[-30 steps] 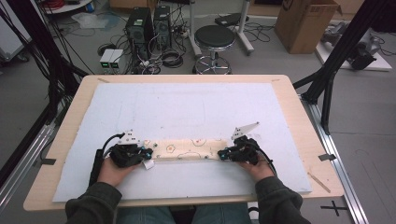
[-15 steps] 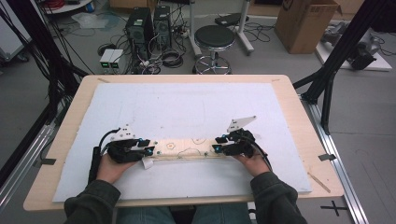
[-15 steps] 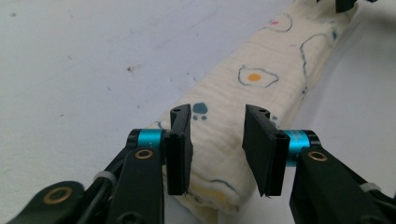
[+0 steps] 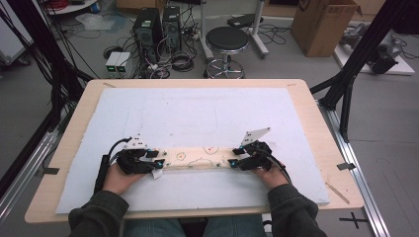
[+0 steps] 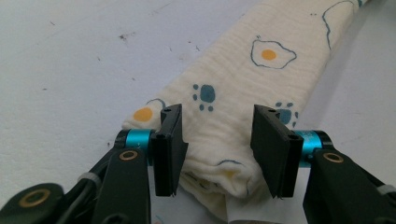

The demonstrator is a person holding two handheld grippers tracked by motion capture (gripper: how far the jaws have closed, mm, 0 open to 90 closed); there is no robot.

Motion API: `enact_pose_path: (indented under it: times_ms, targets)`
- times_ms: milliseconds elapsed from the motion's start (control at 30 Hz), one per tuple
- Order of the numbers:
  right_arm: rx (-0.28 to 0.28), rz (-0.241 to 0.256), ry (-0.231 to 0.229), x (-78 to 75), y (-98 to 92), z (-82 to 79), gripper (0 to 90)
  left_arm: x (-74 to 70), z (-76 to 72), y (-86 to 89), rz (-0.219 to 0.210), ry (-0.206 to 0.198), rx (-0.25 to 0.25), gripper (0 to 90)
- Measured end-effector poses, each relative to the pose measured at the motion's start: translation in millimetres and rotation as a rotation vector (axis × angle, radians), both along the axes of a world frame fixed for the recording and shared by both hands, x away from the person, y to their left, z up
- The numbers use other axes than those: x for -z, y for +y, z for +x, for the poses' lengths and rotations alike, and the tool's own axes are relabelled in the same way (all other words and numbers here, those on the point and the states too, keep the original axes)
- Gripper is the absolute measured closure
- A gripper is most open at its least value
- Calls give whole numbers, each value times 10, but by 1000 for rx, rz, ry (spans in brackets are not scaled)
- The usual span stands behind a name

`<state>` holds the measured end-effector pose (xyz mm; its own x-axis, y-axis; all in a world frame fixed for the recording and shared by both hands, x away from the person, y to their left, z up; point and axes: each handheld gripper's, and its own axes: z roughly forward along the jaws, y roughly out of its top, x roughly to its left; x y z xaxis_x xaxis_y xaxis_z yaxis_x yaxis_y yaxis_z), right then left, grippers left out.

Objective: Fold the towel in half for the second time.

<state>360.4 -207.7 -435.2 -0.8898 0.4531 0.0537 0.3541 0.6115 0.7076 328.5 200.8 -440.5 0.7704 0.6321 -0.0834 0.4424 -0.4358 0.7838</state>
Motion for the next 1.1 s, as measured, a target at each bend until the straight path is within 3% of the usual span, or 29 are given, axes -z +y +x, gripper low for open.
enact_pose_path:
  times_ms: [467, 900, 967, 1100]
  targets:
    - [7, 4, -60, 52, -23, -84, 482, 23, -11, -11, 14, -18, 5, 531]
    - [16, 10, -55, 38, -12, -87, 440, -27, -46, -35, 33, -45, 13, 513]
    - [17, 34, -49, 21, -20, -91, 417, -78, -54, -24, -6, -52, 4, 492]
    - [22, 81, -47, -51, -51, -95, 387, -147, -41, 17, -42, -70, -11, 469]
